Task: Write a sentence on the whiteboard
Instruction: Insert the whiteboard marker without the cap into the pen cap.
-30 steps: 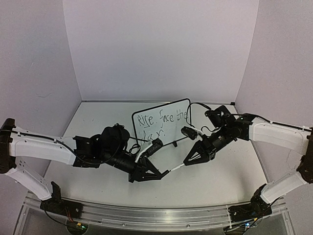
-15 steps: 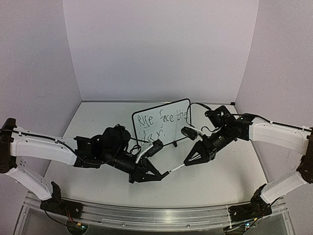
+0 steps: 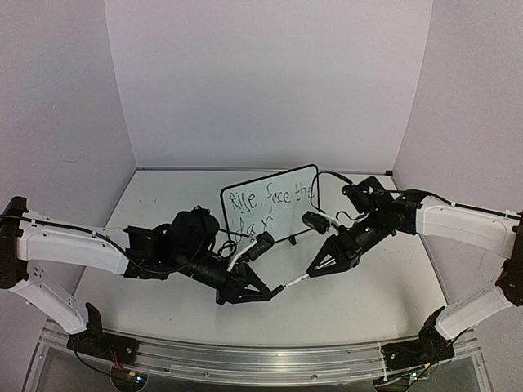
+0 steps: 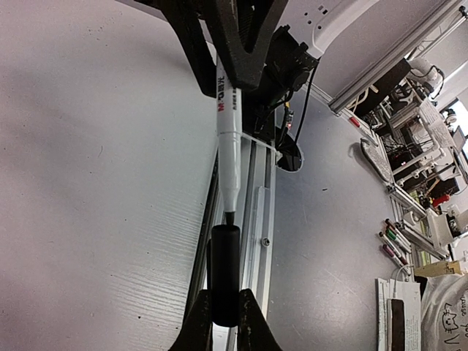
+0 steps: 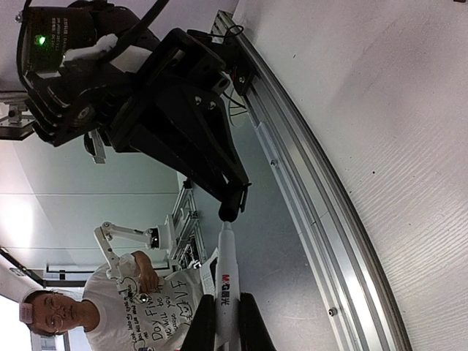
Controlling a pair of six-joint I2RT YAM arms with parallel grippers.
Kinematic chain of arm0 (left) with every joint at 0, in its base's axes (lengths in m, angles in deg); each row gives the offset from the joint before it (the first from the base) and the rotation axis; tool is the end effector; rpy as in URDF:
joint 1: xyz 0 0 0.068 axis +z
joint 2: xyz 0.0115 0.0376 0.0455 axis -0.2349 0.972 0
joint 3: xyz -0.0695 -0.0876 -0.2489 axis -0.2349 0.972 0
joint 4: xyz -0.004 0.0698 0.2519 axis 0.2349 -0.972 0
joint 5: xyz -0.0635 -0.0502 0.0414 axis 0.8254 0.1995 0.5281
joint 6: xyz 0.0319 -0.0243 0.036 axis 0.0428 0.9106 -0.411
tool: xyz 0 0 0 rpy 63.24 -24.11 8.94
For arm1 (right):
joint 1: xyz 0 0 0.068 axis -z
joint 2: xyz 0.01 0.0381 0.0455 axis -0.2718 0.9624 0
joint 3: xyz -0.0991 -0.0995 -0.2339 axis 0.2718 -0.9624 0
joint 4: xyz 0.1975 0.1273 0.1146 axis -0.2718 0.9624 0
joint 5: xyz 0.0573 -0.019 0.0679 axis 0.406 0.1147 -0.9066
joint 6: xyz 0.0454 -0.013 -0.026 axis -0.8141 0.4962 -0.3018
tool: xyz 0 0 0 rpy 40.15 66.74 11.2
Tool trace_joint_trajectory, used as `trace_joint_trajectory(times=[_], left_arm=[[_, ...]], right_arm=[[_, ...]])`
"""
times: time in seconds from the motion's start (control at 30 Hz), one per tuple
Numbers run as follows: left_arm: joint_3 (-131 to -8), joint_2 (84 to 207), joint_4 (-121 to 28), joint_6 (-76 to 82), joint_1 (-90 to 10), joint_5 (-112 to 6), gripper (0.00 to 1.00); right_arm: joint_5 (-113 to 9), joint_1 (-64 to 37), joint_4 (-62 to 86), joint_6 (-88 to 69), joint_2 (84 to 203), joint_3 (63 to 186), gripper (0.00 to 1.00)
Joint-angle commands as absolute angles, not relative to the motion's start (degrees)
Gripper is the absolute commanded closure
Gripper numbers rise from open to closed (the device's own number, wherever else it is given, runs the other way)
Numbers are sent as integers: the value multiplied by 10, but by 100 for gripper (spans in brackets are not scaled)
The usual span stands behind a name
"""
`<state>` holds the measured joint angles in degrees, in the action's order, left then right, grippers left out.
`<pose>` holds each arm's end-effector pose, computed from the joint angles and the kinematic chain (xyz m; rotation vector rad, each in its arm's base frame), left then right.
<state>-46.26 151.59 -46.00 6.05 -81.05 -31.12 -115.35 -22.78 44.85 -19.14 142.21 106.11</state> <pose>0.1024 -0.2932 0.2442 1.3457 1.9087 -1.3509 0.1903 0.1948 0.2627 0.9609 -2.2339 -1.8393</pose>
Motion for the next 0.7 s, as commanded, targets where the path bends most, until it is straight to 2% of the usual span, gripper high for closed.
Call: trace_joint_trajectory(times=[0.0,0.67], left_arm=[[-490,1513,-452,55,-812,-301,100],[-527,1534,-481,33,-815,-289,100]], right_arm=[[-1159,-236,453,-179,1430,1080,100],[-1157,-262,454,-171,1462,1105,100]])
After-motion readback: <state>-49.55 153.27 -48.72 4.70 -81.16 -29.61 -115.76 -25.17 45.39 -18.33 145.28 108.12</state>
